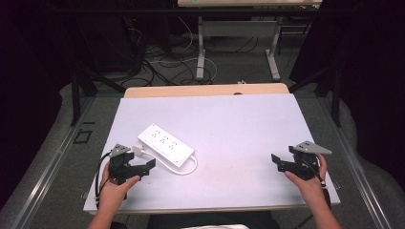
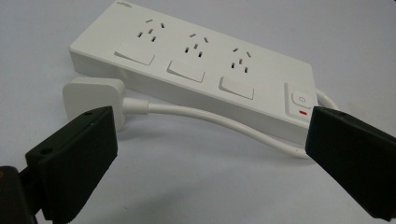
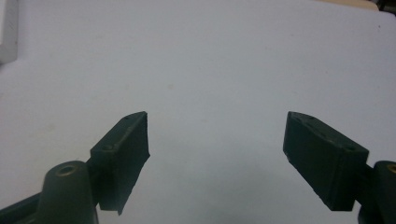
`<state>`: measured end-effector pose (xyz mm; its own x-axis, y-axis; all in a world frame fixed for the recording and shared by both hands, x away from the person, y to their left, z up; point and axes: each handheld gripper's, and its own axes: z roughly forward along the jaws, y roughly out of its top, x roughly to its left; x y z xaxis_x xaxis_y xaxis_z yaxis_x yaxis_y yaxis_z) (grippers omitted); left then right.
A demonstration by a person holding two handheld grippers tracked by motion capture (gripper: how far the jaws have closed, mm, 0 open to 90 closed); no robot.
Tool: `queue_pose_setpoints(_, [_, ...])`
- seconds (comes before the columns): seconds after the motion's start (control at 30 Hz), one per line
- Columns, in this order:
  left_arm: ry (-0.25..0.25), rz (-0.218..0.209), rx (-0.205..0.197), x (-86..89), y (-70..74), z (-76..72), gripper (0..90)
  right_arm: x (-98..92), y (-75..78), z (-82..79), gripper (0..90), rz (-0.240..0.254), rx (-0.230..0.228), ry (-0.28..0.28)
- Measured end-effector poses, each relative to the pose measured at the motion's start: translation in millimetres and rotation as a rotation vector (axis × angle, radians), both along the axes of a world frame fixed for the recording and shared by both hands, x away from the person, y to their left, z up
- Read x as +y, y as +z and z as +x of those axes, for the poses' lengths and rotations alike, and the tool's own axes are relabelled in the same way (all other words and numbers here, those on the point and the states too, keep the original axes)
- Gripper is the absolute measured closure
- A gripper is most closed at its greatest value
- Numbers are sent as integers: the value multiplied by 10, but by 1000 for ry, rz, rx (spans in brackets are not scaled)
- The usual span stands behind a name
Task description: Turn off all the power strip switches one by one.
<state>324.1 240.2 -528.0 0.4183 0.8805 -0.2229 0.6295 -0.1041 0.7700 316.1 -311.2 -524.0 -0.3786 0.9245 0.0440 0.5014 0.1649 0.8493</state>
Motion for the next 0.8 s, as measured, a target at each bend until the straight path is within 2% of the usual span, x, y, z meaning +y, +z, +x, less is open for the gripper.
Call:
queue_pose_setpoints(0.1, [-1, 4, 3, -6, 3, 4, 25, -24, -11, 1, 210, -4, 1, -10])
queue_pose_setpoints(0.17, [8, 6, 10, -15, 14, 3, 26, -53, -2, -4, 211, -24, 8, -3])
queue_pose_setpoints(0.23, [-1, 19, 17, -7, 32, -2, 30, -63, -5, 3, 211, -14, 24, 13])
queue_pose_setpoints(0.33, [4, 26, 8, -3, 55, -22, 43, -74, -6, 12, 210, -13, 74, 32])
queue_pose_setpoints(0.4, [11, 19, 8, -5, 79, -29, 53, -69, -3, 23, 210, -18, 93, 43])
queue_pose_setpoints(0.5, [15, 26, 5, -8, 127, -22, 74, -40, 36, 41, 211, -36, 117, 68])
queue_pose_setpoints(0.63, [20, 59, 2, -9, 196, 6, 113, 6, 115, 66, 210, -48, 137, 83])
queue_pose_setpoints(0.8, [12, 61, -5, -43, 275, 31, 164, 79, 177, 115, 207, -75, 165, 105])
